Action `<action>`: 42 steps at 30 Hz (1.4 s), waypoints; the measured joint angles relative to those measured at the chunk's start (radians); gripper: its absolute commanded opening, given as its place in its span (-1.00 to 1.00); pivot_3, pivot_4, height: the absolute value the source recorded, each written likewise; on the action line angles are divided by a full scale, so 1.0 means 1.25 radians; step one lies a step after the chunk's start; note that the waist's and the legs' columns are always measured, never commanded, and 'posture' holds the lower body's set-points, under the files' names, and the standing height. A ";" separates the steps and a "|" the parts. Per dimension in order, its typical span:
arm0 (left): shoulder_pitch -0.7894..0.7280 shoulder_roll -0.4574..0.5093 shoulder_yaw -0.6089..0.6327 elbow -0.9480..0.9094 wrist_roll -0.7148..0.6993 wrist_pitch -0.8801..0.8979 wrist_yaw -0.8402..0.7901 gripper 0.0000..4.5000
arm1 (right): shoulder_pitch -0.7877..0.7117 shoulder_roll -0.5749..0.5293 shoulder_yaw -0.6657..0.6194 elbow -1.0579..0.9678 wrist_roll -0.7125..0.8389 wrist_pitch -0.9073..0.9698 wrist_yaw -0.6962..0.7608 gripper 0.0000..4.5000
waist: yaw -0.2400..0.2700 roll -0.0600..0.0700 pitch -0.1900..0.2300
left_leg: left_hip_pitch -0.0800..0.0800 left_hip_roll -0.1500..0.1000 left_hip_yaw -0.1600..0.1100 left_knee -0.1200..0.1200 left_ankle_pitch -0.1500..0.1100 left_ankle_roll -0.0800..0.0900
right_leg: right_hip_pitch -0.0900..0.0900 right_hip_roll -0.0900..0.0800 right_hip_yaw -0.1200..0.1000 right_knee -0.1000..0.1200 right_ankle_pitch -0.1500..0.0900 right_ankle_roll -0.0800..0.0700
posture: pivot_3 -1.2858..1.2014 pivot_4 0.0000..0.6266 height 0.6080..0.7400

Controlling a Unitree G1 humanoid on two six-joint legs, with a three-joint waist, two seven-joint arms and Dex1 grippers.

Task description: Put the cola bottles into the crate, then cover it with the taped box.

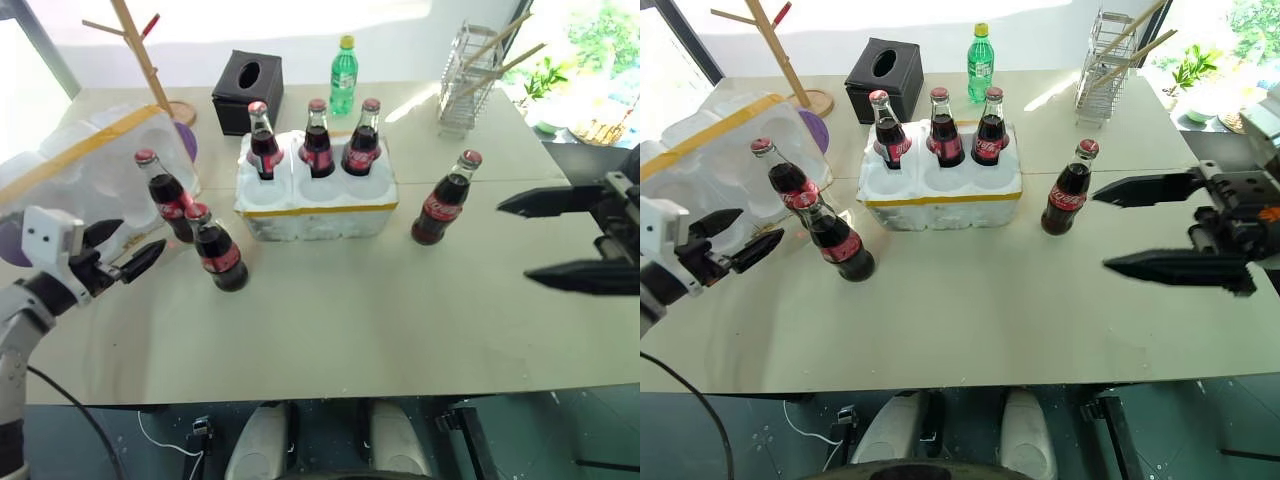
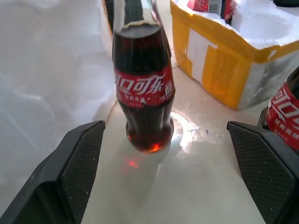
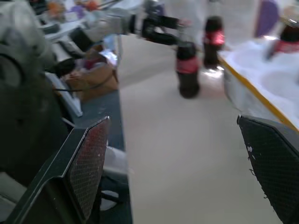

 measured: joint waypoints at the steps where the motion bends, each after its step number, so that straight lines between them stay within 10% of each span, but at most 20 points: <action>1: -0.009 0.000 -0.008 0.007 0.006 -0.004 0.000 0.95 | -0.002 0.009 0.000 -0.013 0.021 0.008 -0.021 1.00 | 0.000 -0.001 0.000 | 0.000 0.000 0.000 0.000 0.000 0.001 | 0.000 -0.001 0.000 -0.001 0.000 0.000 | 0.03 -0.52 1.00; 26: -0.368 -0.116 -0.235 0.464 0.207 -0.214 0.058 0.95 | -0.022 0.086 0.108 -0.077 0.041 -0.037 -0.231 1.00 | 0.001 -0.002 0.000 | -0.001 -0.002 0.000 0.001 0.000 0.001 | -0.001 0.001 -0.001 0.001 0.002 0.004 | 0.03 -0.52 1.00; 31: -0.396 -0.117 -0.239 0.514 0.213 -0.242 0.023 0.26 | -0.032 0.090 0.113 -0.077 0.041 -0.045 -0.257 1.00 | 0.000 -0.002 0.000 | -0.001 -0.002 0.000 0.001 0.000 0.001 | -0.001 0.001 -0.001 0.001 0.002 0.004 | 0.03 -0.52 1.00; 42: -0.456 0.015 -0.239 0.467 0.134 -0.074 -0.181 0.28 | -0.027 0.097 0.117 -0.076 0.018 -0.066 -0.260 1.00 | 0.001 -0.006 0.003 | -0.003 -0.001 -0.001 0.002 0.000 0.001 | -0.002 0.002 -0.002 0.001 0.002 0.004 | 0.03 -0.52 1.00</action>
